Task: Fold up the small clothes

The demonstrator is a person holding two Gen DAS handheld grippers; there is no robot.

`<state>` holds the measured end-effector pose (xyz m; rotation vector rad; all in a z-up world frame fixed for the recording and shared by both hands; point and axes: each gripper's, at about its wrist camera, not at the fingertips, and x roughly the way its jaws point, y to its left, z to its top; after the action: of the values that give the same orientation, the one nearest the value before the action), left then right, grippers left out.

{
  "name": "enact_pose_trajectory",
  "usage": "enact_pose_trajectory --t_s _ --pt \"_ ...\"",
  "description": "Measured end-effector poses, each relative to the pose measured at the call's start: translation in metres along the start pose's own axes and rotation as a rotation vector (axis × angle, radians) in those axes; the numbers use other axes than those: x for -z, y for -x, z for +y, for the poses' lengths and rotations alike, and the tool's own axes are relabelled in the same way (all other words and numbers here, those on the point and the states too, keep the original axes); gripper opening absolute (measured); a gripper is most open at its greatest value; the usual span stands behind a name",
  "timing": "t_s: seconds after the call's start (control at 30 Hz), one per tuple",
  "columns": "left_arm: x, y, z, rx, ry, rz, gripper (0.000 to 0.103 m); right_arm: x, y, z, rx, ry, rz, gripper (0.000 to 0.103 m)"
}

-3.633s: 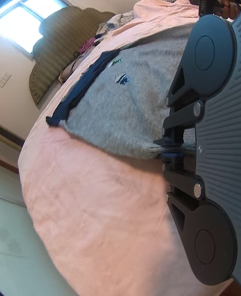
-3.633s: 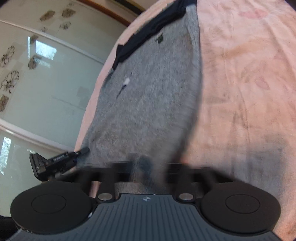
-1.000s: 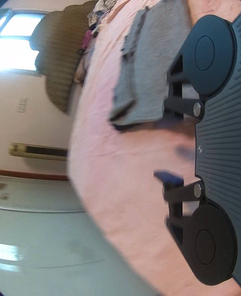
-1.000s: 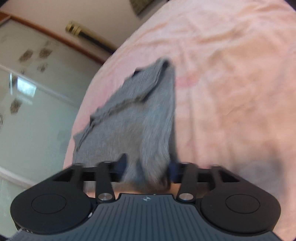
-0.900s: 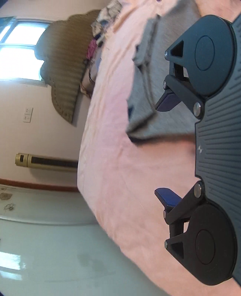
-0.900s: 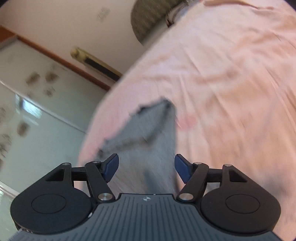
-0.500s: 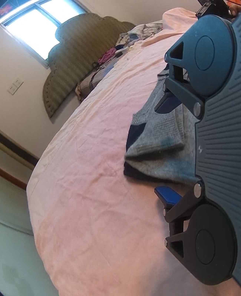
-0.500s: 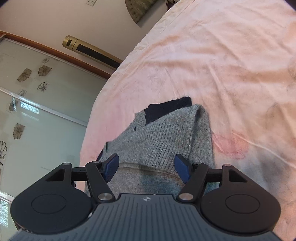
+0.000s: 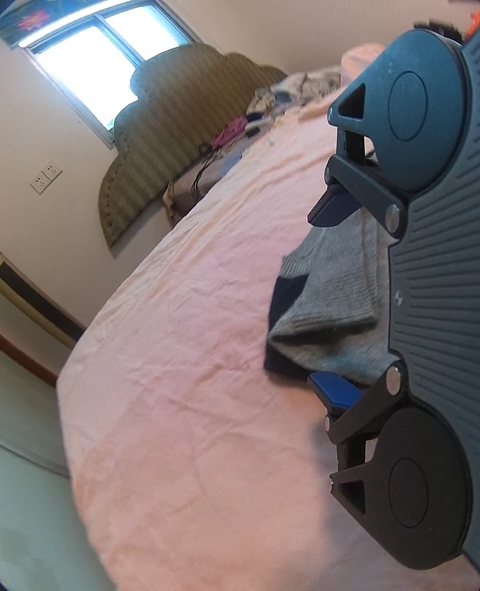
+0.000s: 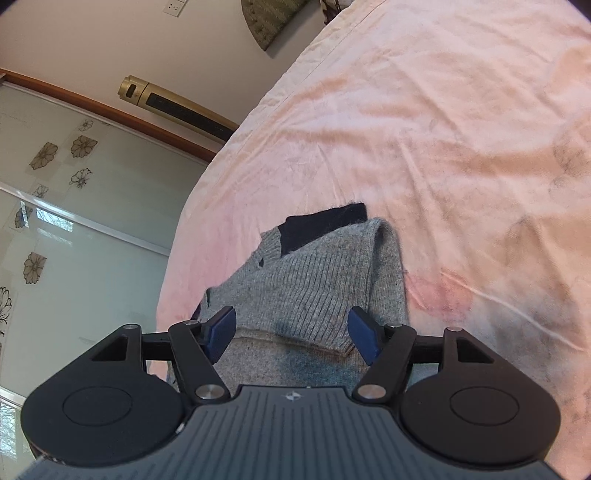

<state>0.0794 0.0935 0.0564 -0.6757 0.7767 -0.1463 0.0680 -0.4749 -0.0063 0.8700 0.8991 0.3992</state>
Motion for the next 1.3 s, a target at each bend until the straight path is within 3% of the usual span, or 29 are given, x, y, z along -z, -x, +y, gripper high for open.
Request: enact_pose_trajectory --t_s 0.17,0.33,0.37,0.4,0.47,0.5,0.57,0.67,0.77,0.83,0.87,0.9,0.97,1.03,1.13,1.2,1.3 --pt "0.005 -0.014 -0.002 0.041 0.027 0.057 0.086 0.0 -0.004 -0.008 0.035 -0.009 0.005 0.07" --pt "0.006 -0.055 0.009 -0.005 0.086 0.149 0.085 -0.002 -0.012 -0.011 0.026 -0.018 0.014 0.07" --pt "0.007 -0.062 0.01 -0.017 0.087 0.156 0.072 -0.004 -0.014 -0.011 0.029 -0.017 0.01 0.07" --pt "0.007 -0.066 0.008 -0.043 0.073 0.154 0.041 -0.006 -0.016 -0.011 0.028 -0.014 0.005 0.071" --pt "0.004 -0.073 0.005 -0.087 0.05 0.165 0.004 -0.01 -0.019 -0.009 0.033 0.011 -0.001 0.064" --pt "0.002 -0.074 0.003 -0.09 0.043 0.166 0.004 -0.011 -0.021 -0.006 0.054 0.035 0.001 0.044" --pt "-0.003 -0.073 -0.005 -0.108 0.009 0.143 0.004 -0.014 -0.027 -0.004 0.089 0.069 0.016 0.017" --pt "-0.02 -0.068 -0.018 -0.095 -0.02 0.069 0.004 -0.025 -0.029 -0.004 0.068 0.085 -0.003 0.014" --pt "-0.045 -0.061 -0.011 -0.066 0.048 -0.084 0.006 -0.043 -0.024 -0.011 -0.048 0.005 -0.12 0.013" --pt "-0.052 -0.066 0.009 -0.088 0.128 -0.138 0.006 -0.051 -0.023 -0.03 -0.131 -0.125 -0.218 0.021" --pt "-0.051 -0.068 0.02 -0.125 0.179 -0.114 0.006 -0.051 -0.024 -0.039 -0.158 -0.172 -0.234 0.041" --pt "-0.048 -0.069 0.028 -0.137 0.195 -0.073 0.007 -0.05 -0.025 -0.042 -0.15 -0.188 -0.225 0.071" --pt "-0.037 -0.065 0.034 -0.13 0.138 -0.022 0.008 -0.04 -0.023 -0.034 -0.096 -0.102 -0.189 0.087" --pt "-0.02 -0.055 0.027 -0.218 0.004 -0.016 0.011 -0.029 -0.016 -0.021 -0.044 0.021 -0.168 0.087" --pt "0.017 -0.035 0.005 -0.367 -0.282 -0.065 0.025 -0.015 -0.004 -0.008 0.071 0.158 -0.131 0.087" --pt "0.044 -0.025 -0.011 -0.458 -0.452 -0.079 0.047 0.0 0.005 -0.002 0.146 0.241 -0.113 0.086" --pt "0.072 -0.006 -0.019 -0.431 -0.563 -0.094 0.048 0.027 0.019 -0.001 0.215 0.333 -0.099 0.085"
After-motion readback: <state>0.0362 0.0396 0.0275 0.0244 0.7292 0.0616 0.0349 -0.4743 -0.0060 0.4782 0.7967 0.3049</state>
